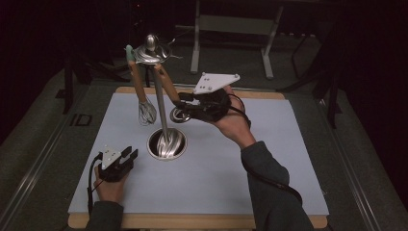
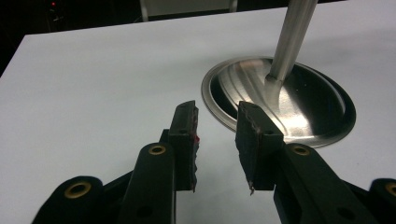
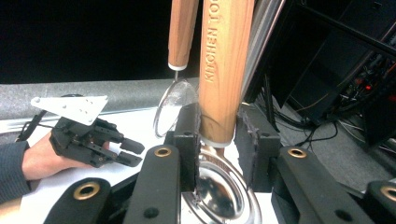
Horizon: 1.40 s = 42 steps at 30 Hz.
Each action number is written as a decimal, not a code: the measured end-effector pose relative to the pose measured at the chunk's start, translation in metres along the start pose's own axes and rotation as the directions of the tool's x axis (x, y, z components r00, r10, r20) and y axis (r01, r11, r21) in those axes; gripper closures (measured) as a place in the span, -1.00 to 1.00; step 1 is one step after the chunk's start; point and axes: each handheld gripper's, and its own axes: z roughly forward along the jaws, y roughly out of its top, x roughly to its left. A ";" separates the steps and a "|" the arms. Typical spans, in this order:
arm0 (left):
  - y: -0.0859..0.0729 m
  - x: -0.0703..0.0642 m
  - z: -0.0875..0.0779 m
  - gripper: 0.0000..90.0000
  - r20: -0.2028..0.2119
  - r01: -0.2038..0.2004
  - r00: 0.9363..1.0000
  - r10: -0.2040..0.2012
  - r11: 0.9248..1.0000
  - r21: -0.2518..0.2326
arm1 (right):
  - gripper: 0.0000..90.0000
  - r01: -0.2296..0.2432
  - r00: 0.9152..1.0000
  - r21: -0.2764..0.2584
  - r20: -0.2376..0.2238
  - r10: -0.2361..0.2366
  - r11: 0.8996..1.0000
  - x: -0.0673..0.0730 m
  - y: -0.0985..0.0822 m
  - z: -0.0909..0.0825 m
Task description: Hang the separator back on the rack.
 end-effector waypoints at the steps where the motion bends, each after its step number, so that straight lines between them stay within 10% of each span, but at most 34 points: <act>1: 0.000 0.000 0.000 0.53 0.000 0.000 1.000 0.000 1.000 0.000 | 0.59 -0.001 1.000 0.000 0.001 0.001 1.000 0.000 0.000 0.000; 42: 0.000 0.000 0.000 0.53 -0.001 -0.001 1.000 0.001 1.000 0.002 | 0.45 -0.077 0.997 0.077 -0.023 0.079 0.994 -0.013 -0.042 -0.011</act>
